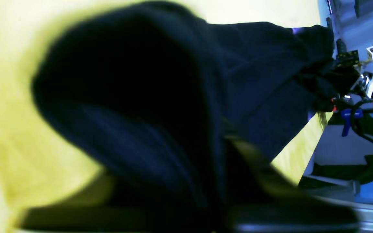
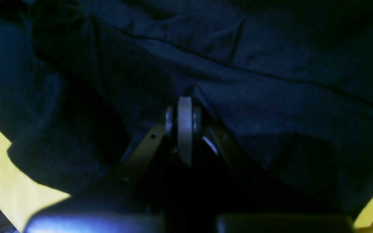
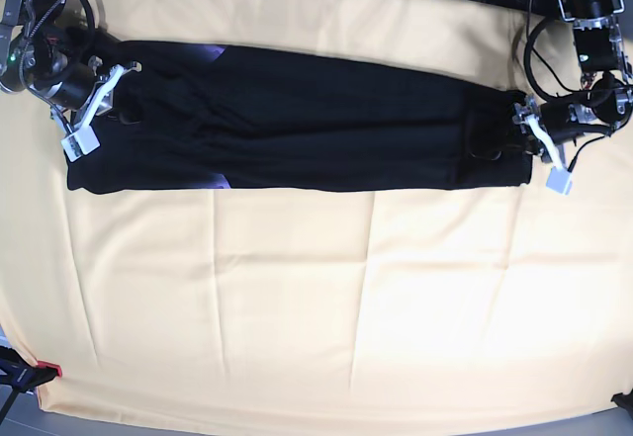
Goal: Fold the T-shirt properly
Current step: 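Regrasp the folded strip edge and fold it over again with both grippers, then grasp the strip's end with the left gripper and fold it toward the middle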
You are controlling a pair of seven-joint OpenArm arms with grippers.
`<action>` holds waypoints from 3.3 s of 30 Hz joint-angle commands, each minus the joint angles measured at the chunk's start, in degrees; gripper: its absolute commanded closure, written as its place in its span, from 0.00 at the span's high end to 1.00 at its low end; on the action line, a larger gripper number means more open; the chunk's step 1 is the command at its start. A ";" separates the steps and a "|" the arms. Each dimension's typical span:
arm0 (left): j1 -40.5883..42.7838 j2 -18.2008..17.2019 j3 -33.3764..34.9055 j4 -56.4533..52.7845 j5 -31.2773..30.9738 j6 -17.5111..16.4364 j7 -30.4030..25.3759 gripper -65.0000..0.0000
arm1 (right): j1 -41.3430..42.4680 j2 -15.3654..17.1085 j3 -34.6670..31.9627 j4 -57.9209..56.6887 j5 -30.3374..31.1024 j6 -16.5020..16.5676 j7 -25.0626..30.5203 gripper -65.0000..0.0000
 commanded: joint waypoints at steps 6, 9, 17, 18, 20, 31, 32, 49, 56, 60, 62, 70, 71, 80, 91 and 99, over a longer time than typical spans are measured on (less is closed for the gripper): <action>-0.07 -4.17 -0.07 -0.02 0.87 1.68 -0.96 0.00 | 1.75 1.14 0.42 2.08 3.32 0.03 0.13 0.01; -0.07 -6.82 -0.07 -0.02 1.31 1.66 -1.40 0.00 | 3.69 1.25 0.48 4.79 7.50 0.03 -0.35 0.29; -0.07 -17.00 -0.07 -0.02 4.55 1.70 -4.42 0.00 | 6.32 1.27 0.52 15.72 13.97 0.03 -9.53 0.37; -0.04 -18.27 -0.07 -0.04 3.56 1.95 -4.09 0.00 | 6.32 1.27 0.52 15.78 13.97 0.03 -9.97 0.37; -0.04 -20.37 -0.07 -0.02 -0.61 2.56 -0.98 0.00 | 5.86 1.03 0.52 15.74 13.55 0.03 -10.14 0.37; 0.48 -16.09 -0.07 8.33 -10.44 2.32 6.70 0.00 | 3.28 -3.82 0.39 15.63 9.07 0.03 -8.04 0.37; 0.83 -14.78 -0.07 10.29 -10.44 2.29 6.70 0.00 | 3.28 -4.35 0.39 15.61 8.02 0.03 -7.93 0.37; 3.13 7.56 0.07 23.23 -10.44 -2.08 2.71 0.00 | 1.86 -5.86 0.35 15.61 5.77 0.03 -7.10 0.37; 2.95 9.68 4.98 23.23 -10.44 -1.40 2.47 0.60 | 1.88 -5.84 0.35 15.63 5.97 0.03 -6.88 0.37; 2.93 9.68 7.17 23.34 -10.44 0.55 0.63 0.66 | 2.05 -5.84 0.35 15.63 5.99 0.03 -6.82 0.37; 2.93 9.68 7.15 23.34 -10.44 0.52 0.61 0.66 | 2.32 -5.84 0.35 15.63 5.97 0.03 -6.82 0.37; 2.82 9.68 -0.20 23.32 -6.45 -5.25 -0.68 0.00 | 3.93 -5.40 5.27 15.74 5.70 -0.04 -6.91 0.38; 2.86 9.62 -0.85 23.32 -3.23 -4.83 -1.68 0.00 | 3.91 -5.42 6.43 15.72 4.92 -1.99 -6.93 0.42; 3.17 8.72 -0.68 23.26 12.85 1.66 -7.93 0.00 | -0.20 -5.88 8.24 8.59 3.45 -9.18 -4.79 0.70; 3.48 8.44 -0.68 23.26 13.05 1.66 -7.56 0.00 | 0.26 -11.43 8.17 -4.76 15.26 -1.81 -6.56 0.70; 3.43 8.39 -0.68 23.26 13.00 1.66 -7.63 0.00 | 0.31 -14.08 8.20 -4.74 14.99 0.03 -7.37 0.16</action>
